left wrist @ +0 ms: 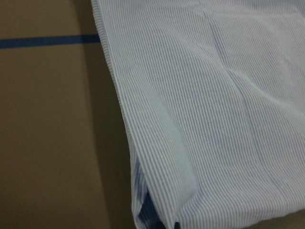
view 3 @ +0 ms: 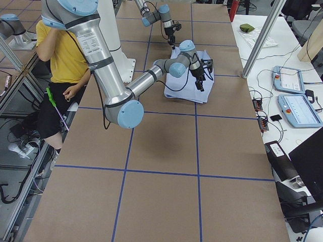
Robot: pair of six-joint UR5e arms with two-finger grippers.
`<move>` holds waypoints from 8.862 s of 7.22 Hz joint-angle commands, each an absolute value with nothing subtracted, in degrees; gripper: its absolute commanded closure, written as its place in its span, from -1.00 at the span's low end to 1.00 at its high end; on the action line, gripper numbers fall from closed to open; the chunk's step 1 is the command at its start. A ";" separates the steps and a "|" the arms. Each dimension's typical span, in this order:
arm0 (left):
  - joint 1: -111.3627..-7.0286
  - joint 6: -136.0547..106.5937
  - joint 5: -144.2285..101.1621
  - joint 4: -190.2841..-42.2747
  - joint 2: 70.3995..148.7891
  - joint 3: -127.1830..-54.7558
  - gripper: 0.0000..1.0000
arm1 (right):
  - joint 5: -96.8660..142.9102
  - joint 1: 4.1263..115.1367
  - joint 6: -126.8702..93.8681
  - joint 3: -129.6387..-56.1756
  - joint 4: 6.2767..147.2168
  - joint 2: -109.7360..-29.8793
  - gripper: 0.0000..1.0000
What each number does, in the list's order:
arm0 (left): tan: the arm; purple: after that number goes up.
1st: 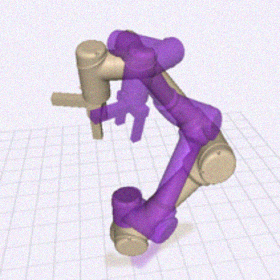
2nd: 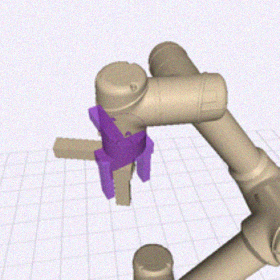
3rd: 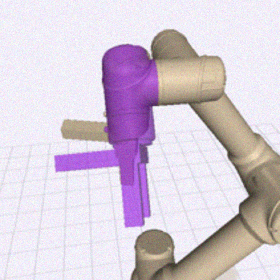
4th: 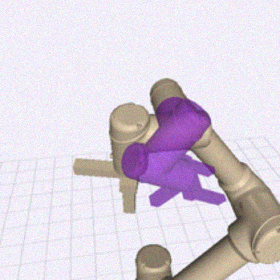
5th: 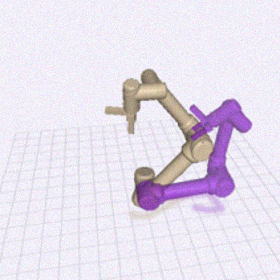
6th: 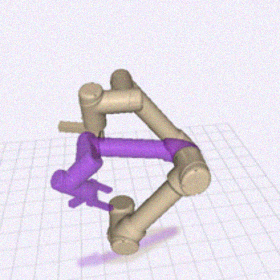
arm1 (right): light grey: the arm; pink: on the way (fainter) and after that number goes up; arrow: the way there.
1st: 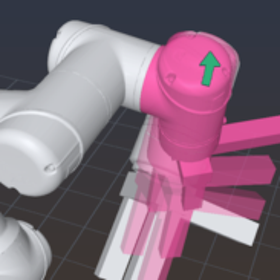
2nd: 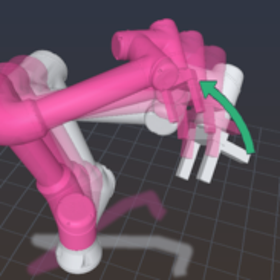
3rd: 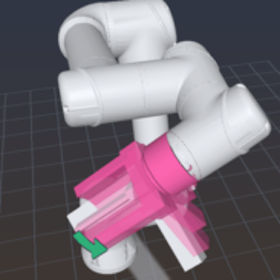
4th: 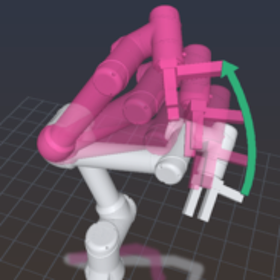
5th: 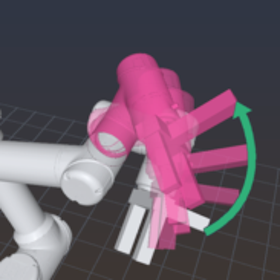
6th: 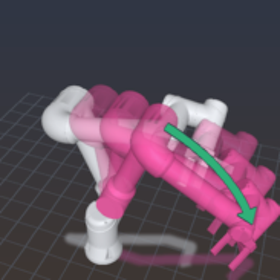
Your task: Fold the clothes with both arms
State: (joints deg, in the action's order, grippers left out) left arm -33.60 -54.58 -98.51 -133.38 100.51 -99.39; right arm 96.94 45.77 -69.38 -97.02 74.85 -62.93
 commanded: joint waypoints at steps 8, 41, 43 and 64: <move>-52.82 -34.38 -92.72 -135.69 134.74 -50.02 1.00 | 95.46 40.35 -76.98 -102.38 75.32 -62.14 -1.00; -24.38 -85.29 -89.49 -137.90 102.92 -102.31 -1.00 | 76.99 22.32 -115.31 -89.65 86.57 -49.57 1.00; -20.76 -92.88 -86.07 -137.73 103.53 -101.17 -0.46 | 76.91 22.32 -115.31 -89.65 86.57 -49.57 1.00; -9.32 -93.87 -89.73 -135.55 94.30 -128.93 1.00 | 64.69 -3.35 -116.90 -139.75 120.59 -63.02 1.00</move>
State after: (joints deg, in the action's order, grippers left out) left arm -9.32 -93.87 -88.76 -137.11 93.79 -128.06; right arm 64.62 -4.19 -117.07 -139.89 119.85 -63.18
